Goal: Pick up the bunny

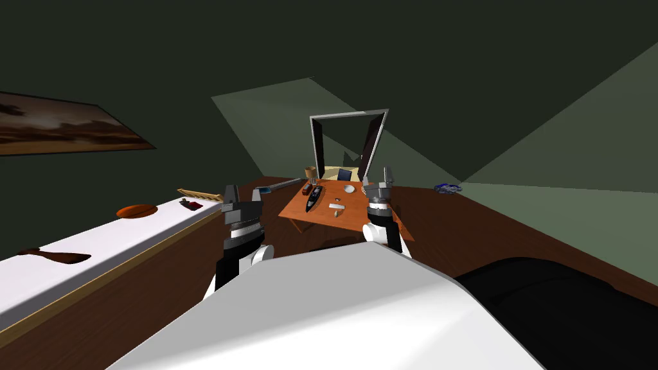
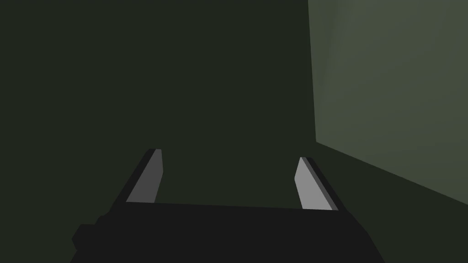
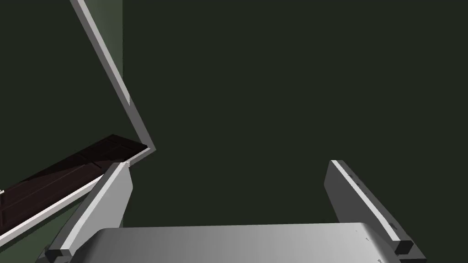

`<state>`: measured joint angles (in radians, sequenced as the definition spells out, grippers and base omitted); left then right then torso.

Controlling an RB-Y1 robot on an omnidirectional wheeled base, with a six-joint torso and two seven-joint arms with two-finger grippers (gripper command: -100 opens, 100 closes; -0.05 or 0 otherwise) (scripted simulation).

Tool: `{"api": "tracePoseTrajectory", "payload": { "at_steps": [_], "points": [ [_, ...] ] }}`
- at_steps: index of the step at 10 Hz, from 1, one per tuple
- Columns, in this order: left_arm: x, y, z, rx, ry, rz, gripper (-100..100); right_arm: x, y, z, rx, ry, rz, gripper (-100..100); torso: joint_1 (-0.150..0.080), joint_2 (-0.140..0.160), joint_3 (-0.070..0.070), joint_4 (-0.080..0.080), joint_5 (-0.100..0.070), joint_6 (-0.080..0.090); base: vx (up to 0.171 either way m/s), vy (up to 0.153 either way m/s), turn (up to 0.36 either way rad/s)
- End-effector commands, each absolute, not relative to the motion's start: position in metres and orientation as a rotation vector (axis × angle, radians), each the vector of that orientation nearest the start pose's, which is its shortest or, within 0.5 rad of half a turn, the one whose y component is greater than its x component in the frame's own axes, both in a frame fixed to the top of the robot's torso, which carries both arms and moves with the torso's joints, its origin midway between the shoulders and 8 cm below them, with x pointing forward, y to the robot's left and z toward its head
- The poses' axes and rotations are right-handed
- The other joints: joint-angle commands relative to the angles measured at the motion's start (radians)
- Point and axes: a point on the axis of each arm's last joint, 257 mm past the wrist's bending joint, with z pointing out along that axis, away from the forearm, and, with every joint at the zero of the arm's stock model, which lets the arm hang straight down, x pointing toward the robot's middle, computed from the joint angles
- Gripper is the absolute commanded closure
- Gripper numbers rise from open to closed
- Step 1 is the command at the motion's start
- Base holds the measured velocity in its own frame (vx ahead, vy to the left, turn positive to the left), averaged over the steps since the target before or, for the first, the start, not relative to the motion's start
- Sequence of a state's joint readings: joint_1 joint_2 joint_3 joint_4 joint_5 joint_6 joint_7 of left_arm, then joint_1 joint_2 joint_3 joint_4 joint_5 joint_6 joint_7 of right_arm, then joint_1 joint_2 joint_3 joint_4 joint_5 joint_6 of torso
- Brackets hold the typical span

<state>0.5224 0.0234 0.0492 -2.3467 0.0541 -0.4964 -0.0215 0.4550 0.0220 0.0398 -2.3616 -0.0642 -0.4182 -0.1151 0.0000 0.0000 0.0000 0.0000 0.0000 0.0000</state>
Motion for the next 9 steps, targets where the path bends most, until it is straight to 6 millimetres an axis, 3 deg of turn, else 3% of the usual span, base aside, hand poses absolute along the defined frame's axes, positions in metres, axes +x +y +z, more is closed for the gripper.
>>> {"api": "tracePoseTrajectory", "payload": {
  "at_steps": [1, 5, 9],
  "points": [
    [0.326, 0.297, 0.048, -0.622, 0.572, -1.272, 0, 0.346, -0.266, 0.055, 0.708, 0.533, 1.512, -100, 0.0, 0.0, 0.0, 0.0, 0.0, 0.0, -0.02, 0.011, 0.043],
    [0.326, 0.297, 0.048, -0.622, 0.572, -1.272, 0, 0.36, -0.257, 0.025, 0.682, 0.673, 1.459, -100, 0.002, 0.004, 0.002, 0.001, 0.0, 0.0, -0.061, 0.035, 0.073],
    [0.326, 0.297, 0.048, -0.622, 0.572, -1.272, 0, 0.379, -0.255, -0.028, 0.689, 0.843, 1.362, -100, 0.004, 0.006, 0.004, 0.001, 0.001, 0.0, -0.091, 0.067, 0.125]
  ]
}}
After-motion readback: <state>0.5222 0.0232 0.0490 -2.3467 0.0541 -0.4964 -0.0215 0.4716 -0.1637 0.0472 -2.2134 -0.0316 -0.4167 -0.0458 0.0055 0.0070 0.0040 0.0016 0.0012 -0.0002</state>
